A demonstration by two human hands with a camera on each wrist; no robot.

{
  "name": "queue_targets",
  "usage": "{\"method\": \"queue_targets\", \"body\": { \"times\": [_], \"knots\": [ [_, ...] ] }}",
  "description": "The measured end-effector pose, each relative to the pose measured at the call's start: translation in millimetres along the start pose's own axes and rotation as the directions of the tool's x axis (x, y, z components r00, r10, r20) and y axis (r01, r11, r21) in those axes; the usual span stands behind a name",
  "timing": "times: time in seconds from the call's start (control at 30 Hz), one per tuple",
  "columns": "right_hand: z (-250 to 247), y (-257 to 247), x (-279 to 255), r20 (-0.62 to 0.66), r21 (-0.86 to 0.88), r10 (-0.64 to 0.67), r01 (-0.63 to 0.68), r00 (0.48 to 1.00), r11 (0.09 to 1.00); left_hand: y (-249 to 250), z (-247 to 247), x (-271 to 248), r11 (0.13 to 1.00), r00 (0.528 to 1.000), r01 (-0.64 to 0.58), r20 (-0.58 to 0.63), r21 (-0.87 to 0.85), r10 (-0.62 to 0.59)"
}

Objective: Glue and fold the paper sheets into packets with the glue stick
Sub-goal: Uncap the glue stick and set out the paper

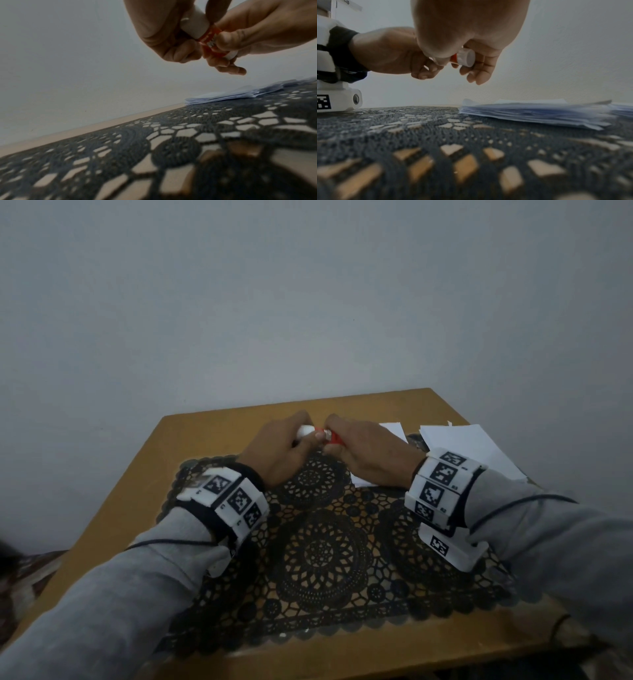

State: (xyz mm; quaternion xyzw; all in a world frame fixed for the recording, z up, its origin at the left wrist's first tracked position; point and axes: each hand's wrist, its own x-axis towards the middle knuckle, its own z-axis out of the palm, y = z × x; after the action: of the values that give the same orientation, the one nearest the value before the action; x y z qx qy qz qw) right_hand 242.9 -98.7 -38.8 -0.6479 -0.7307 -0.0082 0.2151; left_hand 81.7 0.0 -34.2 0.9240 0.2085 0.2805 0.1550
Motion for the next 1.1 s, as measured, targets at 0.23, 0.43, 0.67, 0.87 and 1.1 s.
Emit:
{"method": "queue_targets", "body": {
  "times": [0.23,0.43,0.67,0.87,1.1],
  "knots": [
    [-2,-2,-3,-0.005,-0.064,-0.059,0.058,0.998,0.996,6,-14,-1,0.945,0.975,-0.171,0.187,0.279,0.121],
    [-21,-8,-12,0.095,-0.175,-0.065,0.081,0.993,0.981,20,-29,0,0.900,0.926,-0.167,0.377,0.403,0.004],
    [-30,-35,-12,0.038,-0.282,-0.118,0.124,0.992,0.951,48,-52,-10,0.981,0.905,0.146,0.384,0.126,-0.183],
    [-61,18,-31,-0.097,-0.172,0.159,-0.174,0.983,0.970,-3,-128,-52,0.931,0.951,0.241,0.127,0.274,-0.283],
    [-53,-3,-17,-0.240,0.125,0.207,-0.181,0.949,0.976,-50,-136,-33,0.817,0.906,0.318,0.100,0.480,-0.412]
  ]
}}
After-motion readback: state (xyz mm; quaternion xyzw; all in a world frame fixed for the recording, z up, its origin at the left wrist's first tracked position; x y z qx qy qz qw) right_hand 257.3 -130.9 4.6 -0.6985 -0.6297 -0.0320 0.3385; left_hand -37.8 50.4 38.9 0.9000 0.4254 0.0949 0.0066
